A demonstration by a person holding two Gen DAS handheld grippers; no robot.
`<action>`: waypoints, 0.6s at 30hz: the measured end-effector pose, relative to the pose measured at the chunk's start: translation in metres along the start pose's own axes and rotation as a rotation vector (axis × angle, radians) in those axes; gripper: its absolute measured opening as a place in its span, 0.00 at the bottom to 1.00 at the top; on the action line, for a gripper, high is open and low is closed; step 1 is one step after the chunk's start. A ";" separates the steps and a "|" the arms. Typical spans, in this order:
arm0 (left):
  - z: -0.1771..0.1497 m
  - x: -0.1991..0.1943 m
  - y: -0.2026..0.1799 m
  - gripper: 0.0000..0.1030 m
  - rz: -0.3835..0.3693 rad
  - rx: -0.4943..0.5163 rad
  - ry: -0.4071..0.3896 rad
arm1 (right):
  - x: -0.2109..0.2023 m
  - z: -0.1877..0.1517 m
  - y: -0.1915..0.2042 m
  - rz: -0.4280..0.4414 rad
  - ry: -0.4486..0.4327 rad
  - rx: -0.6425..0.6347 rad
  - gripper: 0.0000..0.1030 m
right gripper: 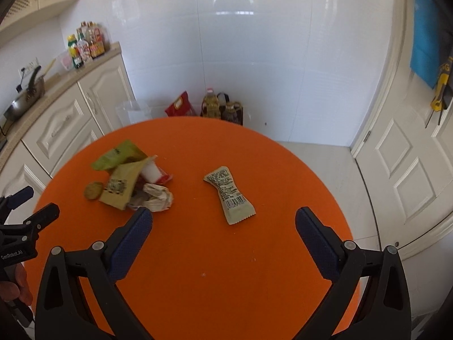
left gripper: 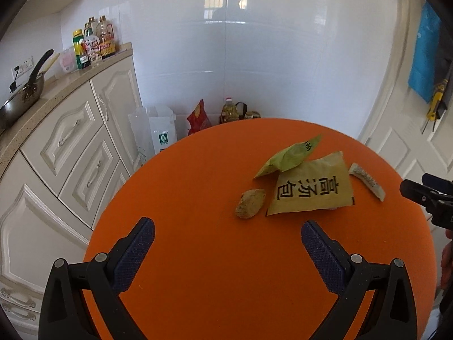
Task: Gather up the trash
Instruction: 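Grasp the beige wrapper with the right gripper while the left gripper grasps the brown ball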
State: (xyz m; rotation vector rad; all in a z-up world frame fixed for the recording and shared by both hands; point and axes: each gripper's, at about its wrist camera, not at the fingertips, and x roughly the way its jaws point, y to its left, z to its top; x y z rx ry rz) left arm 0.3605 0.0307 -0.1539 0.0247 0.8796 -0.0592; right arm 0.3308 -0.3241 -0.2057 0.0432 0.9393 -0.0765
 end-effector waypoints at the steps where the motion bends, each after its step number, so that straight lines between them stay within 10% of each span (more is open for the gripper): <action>1: 0.008 0.015 -0.003 0.97 0.012 0.007 0.020 | 0.012 0.001 -0.002 -0.005 0.017 0.001 0.92; 12: 0.055 0.113 -0.021 0.76 -0.007 0.028 0.089 | 0.081 0.009 -0.010 -0.019 0.102 -0.049 0.70; 18: 0.078 0.130 -0.037 0.43 -0.043 0.035 0.066 | 0.075 0.003 0.003 0.023 0.079 -0.074 0.23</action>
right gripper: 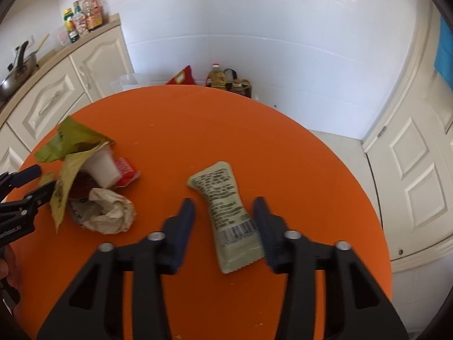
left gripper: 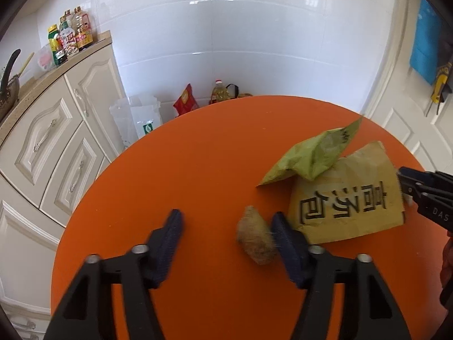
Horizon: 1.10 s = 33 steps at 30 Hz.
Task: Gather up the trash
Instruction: 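Grasp the beige wrapper with the right gripper while the left gripper grasps the brown ball, then carry the wrapper and ball to the blue bucket and release both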
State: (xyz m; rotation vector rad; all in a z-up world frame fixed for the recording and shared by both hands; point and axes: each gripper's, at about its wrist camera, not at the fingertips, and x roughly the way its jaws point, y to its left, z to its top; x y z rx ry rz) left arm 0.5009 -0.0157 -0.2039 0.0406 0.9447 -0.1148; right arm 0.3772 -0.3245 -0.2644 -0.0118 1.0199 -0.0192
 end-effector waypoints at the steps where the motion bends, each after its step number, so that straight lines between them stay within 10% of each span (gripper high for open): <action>1: 0.004 0.002 -0.003 0.30 -0.012 0.006 0.000 | -0.001 -0.001 0.001 -0.001 0.001 0.000 0.20; 12: 0.022 0.011 -0.004 0.19 -0.108 -0.073 -0.002 | -0.036 -0.040 -0.019 0.123 0.000 0.159 0.14; 33: -0.026 -0.091 -0.072 0.19 -0.267 0.092 -0.162 | -0.176 -0.104 -0.045 0.161 -0.174 0.200 0.14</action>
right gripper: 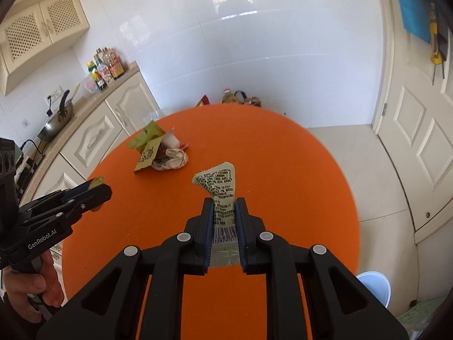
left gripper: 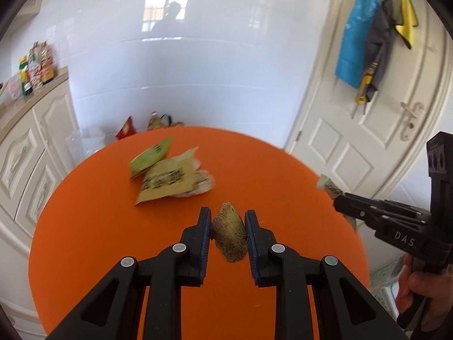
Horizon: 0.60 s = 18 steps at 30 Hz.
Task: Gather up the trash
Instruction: 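Carry the wrapper and ball to the blue bucket and release both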
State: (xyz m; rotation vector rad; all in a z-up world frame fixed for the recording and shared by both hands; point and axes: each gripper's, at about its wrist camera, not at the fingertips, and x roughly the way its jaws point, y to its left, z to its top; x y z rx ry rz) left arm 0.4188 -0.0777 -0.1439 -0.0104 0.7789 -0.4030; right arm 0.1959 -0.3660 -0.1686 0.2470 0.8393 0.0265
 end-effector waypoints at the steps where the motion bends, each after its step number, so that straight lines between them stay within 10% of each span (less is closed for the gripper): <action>1: 0.004 -0.002 -0.008 0.19 -0.019 0.015 -0.012 | -0.010 0.000 -0.005 -0.007 -0.016 0.004 0.14; 8: -0.026 -0.042 -0.078 0.19 -0.144 0.121 -0.053 | -0.081 -0.008 -0.055 -0.102 -0.107 0.060 0.14; 18: -0.021 0.012 -0.190 0.19 -0.374 0.267 0.040 | -0.163 -0.063 -0.171 -0.322 -0.139 0.248 0.14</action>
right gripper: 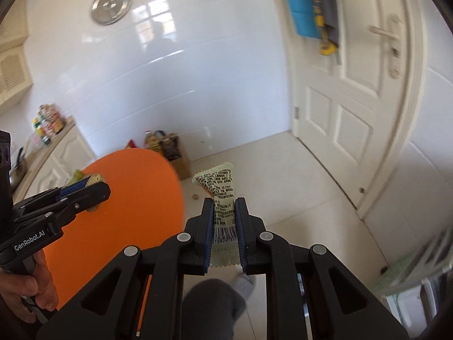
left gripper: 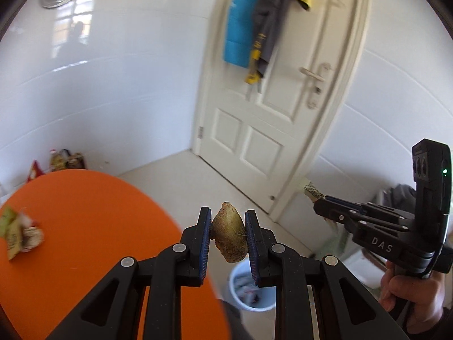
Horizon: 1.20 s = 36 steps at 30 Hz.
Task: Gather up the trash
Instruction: 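Carry the wrapper and ball to the blue bucket and release both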
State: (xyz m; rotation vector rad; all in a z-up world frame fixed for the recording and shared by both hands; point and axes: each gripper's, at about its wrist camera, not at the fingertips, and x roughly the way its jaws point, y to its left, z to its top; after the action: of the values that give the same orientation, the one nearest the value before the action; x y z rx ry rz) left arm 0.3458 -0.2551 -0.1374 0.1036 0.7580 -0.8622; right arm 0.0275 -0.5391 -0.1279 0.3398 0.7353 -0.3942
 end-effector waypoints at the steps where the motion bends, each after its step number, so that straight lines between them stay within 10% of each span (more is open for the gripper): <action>1: 0.001 0.012 -0.009 0.19 -0.017 0.016 0.017 | 0.001 -0.005 -0.017 -0.019 0.011 0.028 0.14; 21: -0.014 0.271 -0.061 0.21 -0.132 0.041 0.501 | 0.108 -0.093 -0.197 -0.107 0.284 0.403 0.18; 25: 0.004 0.321 -0.071 0.60 -0.080 0.050 0.539 | 0.126 -0.107 -0.217 -0.121 0.333 0.441 0.21; 27: 0.008 0.324 -0.071 0.69 -0.056 0.055 0.519 | 0.128 -0.110 -0.223 -0.118 0.334 0.460 0.28; 32: 0.006 0.316 -0.078 0.77 0.005 0.056 0.519 | 0.125 -0.111 -0.229 -0.127 0.312 0.489 0.84; 36: 0.003 0.311 -0.090 0.83 0.050 0.050 0.498 | 0.119 -0.111 -0.224 -0.177 0.299 0.486 1.00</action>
State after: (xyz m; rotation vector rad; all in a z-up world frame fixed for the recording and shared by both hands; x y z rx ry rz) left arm 0.4110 -0.5176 -0.3159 0.3907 1.1935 -0.8161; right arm -0.0590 -0.7140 -0.3246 0.8069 0.9633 -0.7014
